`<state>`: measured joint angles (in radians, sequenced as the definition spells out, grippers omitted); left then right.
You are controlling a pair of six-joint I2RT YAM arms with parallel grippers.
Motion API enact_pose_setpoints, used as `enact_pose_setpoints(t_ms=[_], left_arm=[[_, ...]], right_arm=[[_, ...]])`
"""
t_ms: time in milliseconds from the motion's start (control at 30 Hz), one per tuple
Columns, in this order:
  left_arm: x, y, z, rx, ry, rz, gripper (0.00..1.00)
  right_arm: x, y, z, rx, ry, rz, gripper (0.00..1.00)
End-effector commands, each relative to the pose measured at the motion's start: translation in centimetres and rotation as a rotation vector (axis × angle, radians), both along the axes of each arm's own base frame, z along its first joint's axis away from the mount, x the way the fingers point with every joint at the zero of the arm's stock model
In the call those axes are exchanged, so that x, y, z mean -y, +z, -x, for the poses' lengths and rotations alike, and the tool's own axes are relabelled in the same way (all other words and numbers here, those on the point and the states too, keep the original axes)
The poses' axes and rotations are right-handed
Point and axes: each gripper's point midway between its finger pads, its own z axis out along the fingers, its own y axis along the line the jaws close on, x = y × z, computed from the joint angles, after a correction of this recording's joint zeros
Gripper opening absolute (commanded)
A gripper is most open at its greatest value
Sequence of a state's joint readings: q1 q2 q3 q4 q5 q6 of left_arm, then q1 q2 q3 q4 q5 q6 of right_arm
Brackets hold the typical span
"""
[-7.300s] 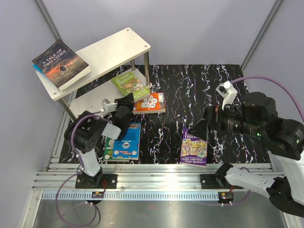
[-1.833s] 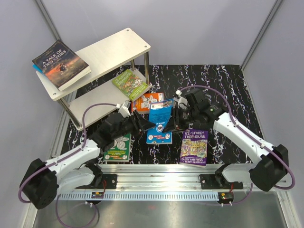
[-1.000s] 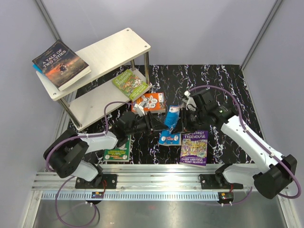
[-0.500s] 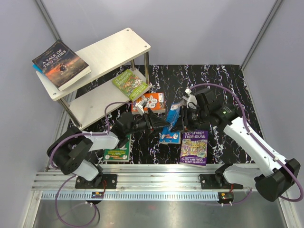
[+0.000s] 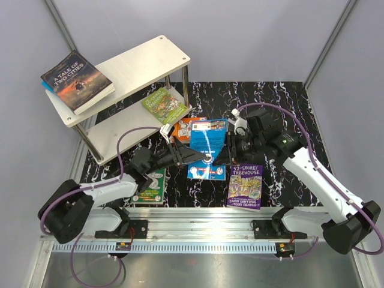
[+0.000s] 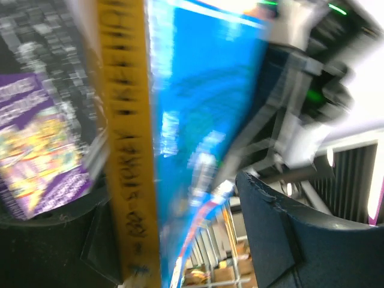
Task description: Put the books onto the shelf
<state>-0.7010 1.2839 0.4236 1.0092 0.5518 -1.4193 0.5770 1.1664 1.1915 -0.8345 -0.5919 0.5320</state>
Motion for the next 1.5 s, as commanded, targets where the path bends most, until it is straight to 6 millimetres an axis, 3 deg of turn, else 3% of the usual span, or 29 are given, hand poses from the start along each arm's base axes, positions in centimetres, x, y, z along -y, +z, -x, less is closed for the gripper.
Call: enact_pose_setpoints(t_ms=[0, 67, 200, 233, 300, 333, 433, 567, 633, 667, 700, 733, 800, 833, 1000, 1167, 1233, 1367, 1467], left_arm=[[-1.0, 5.4, 2.8, 0.192, -0.069, 0.135, 0.69], [-1.2, 5.9, 3.0, 0.198, -0.066, 0.146, 0.69], [-1.7, 6.1, 3.1, 0.201, -0.059, 0.143, 0.57], [-1.8, 6.3, 3.2, 0.215, -0.056, 0.140, 0.48], [-1.7, 5.6, 3.1, 0.194, -0.052, 0.101, 0.40], [-1.9, 5.7, 3.1, 0.212, -0.045, 0.087, 0.32], [-1.8, 5.0, 2.6, 0.209, -0.017, 0.011, 0.21], [-2.4, 1.6, 1.4, 0.135, 0.061, -0.165, 0.00], [-3.0, 0.7, 0.8, 0.126, 0.115, -0.224, 0.00], [-3.6, -1.3, -0.1, 0.061, 0.171, -0.304, 0.00], [-3.9, -1.8, -0.5, 0.046, 0.203, -0.335, 0.00], [-4.3, -2.7, -1.0, 0.017, 0.237, -0.371, 0.00], [-5.4, -4.5, -2.4, -0.042, 0.327, -0.432, 0.00], [-5.5, -4.7, -2.8, -0.054, 0.342, -0.431, 0.00], [-6.2, -5.2, -5.9, -0.057, 0.417, -0.486, 0.00], [-7.9, -2.3, -10.5, 0.012, 0.530, -0.381, 0.00], [-8.2, -2.1, -11.6, 0.000, 0.537, -0.349, 0.00], [-9.3, 1.0, -15.0, 0.062, 0.574, -0.249, 0.00], [-9.5, 0.6, -16.9, 0.061, 0.584, -0.226, 0.00]], right_arm=[[-1.5, 3.4, -1.2, 0.131, 0.036, -0.091, 0.00], [-1.6, 3.3, -1.2, 0.127, 0.037, -0.094, 0.00], [-1.8, 3.1, -1.1, 0.112, 0.040, -0.102, 0.00], [-1.8, 3.1, -1.2, 0.112, 0.037, -0.103, 0.00], [-1.8, 3.1, -1.2, 0.111, 0.037, -0.103, 0.00], [-1.7, 3.0, -1.2, 0.108, 0.035, -0.101, 0.00], [-1.6, 2.8, -1.0, 0.109, 0.030, -0.095, 0.00], [-1.1, 2.6, -1.0, 0.119, 0.018, -0.076, 0.00], [-0.8, 2.4, -1.2, 0.125, -0.003, -0.056, 0.00], [-0.5, 1.9, -1.4, 0.118, -0.018, -0.032, 0.01], [-0.3, 1.8, -1.5, 0.115, -0.029, -0.018, 0.34], [0.0, 1.7, -1.6, 0.112, -0.038, -0.004, 0.56], [0.9, 1.4, -1.9, 0.097, -0.073, 0.049, 0.88], [1.2, 1.4, -2.0, 0.095, -0.082, 0.062, 1.00], [2.7, 2.7, -1.3, 0.107, -0.095, 0.106, 1.00], [3.6, 3.1, -0.5, 0.129, -0.091, 0.126, 1.00], [3.8, 3.0, -0.4, 0.130, -0.089, 0.135, 1.00], [4.2, 2.5, -0.4, 0.131, -0.083, 0.169, 1.00], [4.2, 2.2, -0.5, 0.129, -0.072, 0.183, 1.00]])
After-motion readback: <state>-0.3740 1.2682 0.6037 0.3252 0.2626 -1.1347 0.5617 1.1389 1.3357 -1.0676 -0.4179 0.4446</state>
